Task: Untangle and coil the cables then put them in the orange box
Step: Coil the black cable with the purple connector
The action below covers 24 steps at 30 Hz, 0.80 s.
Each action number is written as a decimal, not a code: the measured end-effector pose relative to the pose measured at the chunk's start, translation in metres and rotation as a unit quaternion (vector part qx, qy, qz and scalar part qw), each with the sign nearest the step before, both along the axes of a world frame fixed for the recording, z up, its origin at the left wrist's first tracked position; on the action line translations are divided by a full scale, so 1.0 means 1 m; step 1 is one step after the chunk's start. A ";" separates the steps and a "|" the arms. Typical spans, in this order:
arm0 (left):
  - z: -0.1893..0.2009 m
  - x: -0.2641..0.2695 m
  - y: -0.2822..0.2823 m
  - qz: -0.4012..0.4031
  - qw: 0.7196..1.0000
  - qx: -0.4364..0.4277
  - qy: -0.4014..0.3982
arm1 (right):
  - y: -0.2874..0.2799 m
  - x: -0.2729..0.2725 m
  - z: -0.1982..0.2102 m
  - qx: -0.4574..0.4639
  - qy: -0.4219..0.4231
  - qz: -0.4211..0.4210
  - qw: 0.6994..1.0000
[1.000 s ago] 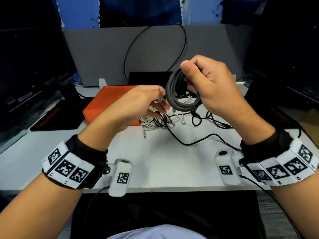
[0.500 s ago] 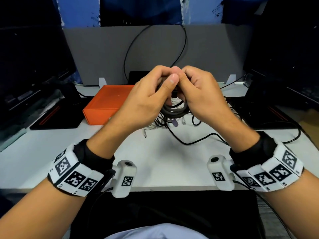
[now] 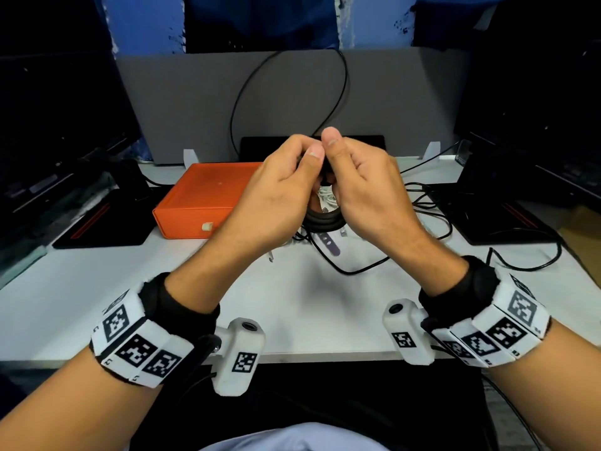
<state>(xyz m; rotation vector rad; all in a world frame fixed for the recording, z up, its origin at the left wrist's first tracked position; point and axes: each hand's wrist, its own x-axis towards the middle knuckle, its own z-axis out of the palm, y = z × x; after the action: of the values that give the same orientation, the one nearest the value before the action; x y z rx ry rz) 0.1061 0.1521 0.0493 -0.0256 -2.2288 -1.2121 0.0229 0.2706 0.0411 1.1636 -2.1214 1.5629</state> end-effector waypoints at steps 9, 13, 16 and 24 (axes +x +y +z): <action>0.002 0.000 -0.010 0.061 0.996 -0.028 0.063 | 0.017 -0.015 0.020 0.065 -0.096 0.191 0.975; 0.006 -0.003 -0.019 0.026 0.997 0.045 0.058 | 0.039 -0.029 0.034 0.237 0.100 0.132 0.957; 0.006 -0.005 -0.015 -0.012 0.989 0.137 0.044 | 0.041 -0.037 0.033 0.238 0.194 0.036 0.951; 0.008 -0.002 -0.008 -0.030 0.974 0.196 0.108 | 0.015 -0.027 0.009 0.046 0.035 0.060 0.997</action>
<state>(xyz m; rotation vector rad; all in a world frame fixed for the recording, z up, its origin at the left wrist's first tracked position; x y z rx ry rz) 0.1037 0.1444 0.0578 -0.0651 -1.7837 -1.5826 -0.0044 0.2853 0.0505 1.3790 -2.1331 1.4631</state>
